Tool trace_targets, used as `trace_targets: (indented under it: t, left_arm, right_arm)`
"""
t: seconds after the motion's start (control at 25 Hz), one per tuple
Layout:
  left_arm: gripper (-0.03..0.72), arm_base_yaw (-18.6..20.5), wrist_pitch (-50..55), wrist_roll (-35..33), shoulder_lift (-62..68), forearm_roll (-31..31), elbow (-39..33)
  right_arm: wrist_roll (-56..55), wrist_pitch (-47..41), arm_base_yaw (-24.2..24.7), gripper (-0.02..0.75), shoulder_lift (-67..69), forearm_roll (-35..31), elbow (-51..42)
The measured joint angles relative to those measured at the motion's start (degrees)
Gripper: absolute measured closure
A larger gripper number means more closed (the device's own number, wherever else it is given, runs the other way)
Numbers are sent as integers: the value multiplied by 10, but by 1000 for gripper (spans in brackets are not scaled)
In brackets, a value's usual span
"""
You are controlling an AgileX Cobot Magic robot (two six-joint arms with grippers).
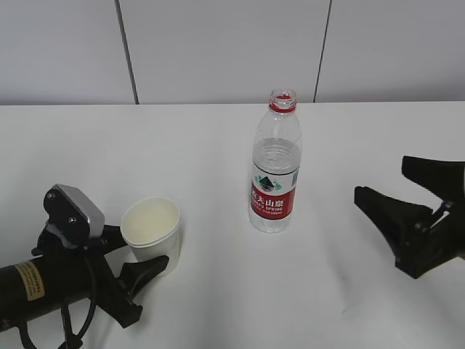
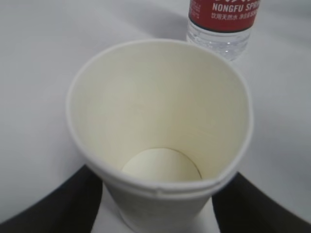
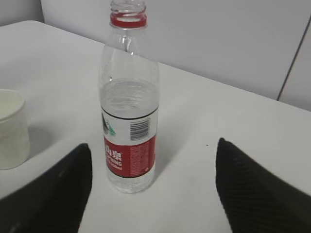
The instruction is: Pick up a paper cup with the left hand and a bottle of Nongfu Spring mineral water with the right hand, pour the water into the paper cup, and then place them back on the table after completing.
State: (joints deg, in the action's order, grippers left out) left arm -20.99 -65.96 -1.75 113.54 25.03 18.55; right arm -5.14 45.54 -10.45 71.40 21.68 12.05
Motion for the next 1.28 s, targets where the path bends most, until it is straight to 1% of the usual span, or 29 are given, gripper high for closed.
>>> trace_targets:
  t: [0.12, 0.28, 0.44, 0.8, 1.08, 1.28]
  left_arm:
    - [253, 0, 0, 0, 0, 1, 0]
    - [253, 0, 0, 0, 0, 4, 0]
    - [253, 0, 0, 0, 0, 8, 0]
    - [254, 0, 0, 0, 0, 9, 1]
    - [254, 0, 2, 1, 0, 15, 32]
    - [254, 0, 3, 29, 0, 21, 53]
  right_arm:
    - [-1, 70, 0, 151, 73, 4, 4]
    - [1, 130, 0, 151, 163, 29, 19]
    - [10, 184, 0, 151, 241, 37, 37]
    - [21, 196, 0, 150, 350, 37, 107]
    - [22, 198, 0, 148, 392, 50, 168]
    - [18, 198, 0, 148, 419, 72, 197]
